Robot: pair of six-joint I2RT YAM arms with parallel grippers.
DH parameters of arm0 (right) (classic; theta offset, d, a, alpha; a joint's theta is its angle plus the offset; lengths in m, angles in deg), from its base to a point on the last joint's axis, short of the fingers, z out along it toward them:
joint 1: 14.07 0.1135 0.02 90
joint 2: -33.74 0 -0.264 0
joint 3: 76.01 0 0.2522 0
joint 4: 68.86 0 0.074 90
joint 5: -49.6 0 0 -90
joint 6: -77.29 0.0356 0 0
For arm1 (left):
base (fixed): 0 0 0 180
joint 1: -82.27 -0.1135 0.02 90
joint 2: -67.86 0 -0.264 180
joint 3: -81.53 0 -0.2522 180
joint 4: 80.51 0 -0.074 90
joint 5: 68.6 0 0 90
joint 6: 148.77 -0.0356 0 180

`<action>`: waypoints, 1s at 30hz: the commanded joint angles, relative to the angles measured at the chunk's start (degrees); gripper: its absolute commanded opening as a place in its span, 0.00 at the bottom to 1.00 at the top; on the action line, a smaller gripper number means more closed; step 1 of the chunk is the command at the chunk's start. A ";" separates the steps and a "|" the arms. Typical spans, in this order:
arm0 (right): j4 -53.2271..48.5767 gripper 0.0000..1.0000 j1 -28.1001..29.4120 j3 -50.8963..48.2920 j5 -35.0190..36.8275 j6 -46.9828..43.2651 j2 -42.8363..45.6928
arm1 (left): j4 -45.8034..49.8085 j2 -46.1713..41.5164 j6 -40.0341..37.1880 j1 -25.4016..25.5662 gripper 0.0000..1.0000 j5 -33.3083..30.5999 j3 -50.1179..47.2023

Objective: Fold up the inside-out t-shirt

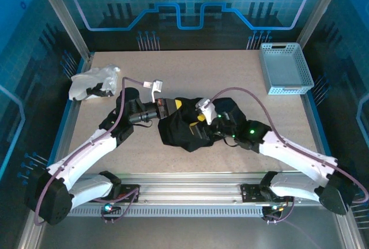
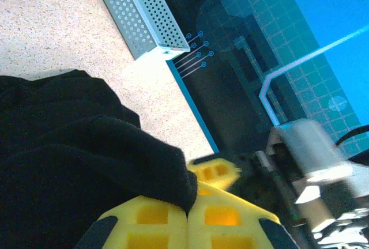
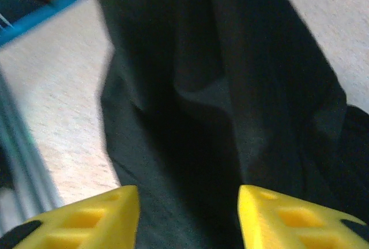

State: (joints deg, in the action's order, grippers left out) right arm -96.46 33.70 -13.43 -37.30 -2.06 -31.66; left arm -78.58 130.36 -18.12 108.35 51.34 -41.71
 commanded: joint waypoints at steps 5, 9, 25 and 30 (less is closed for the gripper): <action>2.95 0.61 -0.36 5.06 13.80 -0.65 -7.47 | -2.80 -1.23 0.74 -0.03 0.00 3.07 -0.44; 5.53 0.40 -2.09 6.65 7.57 -2.21 -10.43 | -2.50 -2.12 -0.25 -0.07 0.00 2.40 -1.17; 5.52 0.00 -19.38 3.70 -47.18 -1.56 0.45 | 11.43 -1.34 -8.78 -0.16 0.10 -16.03 2.38; 11.24 0.00 -20.42 3.29 -53.56 3.45 0.45 | 15.25 1.96 -12.02 -0.08 0.19 -19.73 5.16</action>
State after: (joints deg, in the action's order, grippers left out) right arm -89.51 13.88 -9.56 -80.30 -2.26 -31.03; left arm -67.68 130.76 -26.06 108.35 36.61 -39.74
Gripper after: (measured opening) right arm 0.045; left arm 0.169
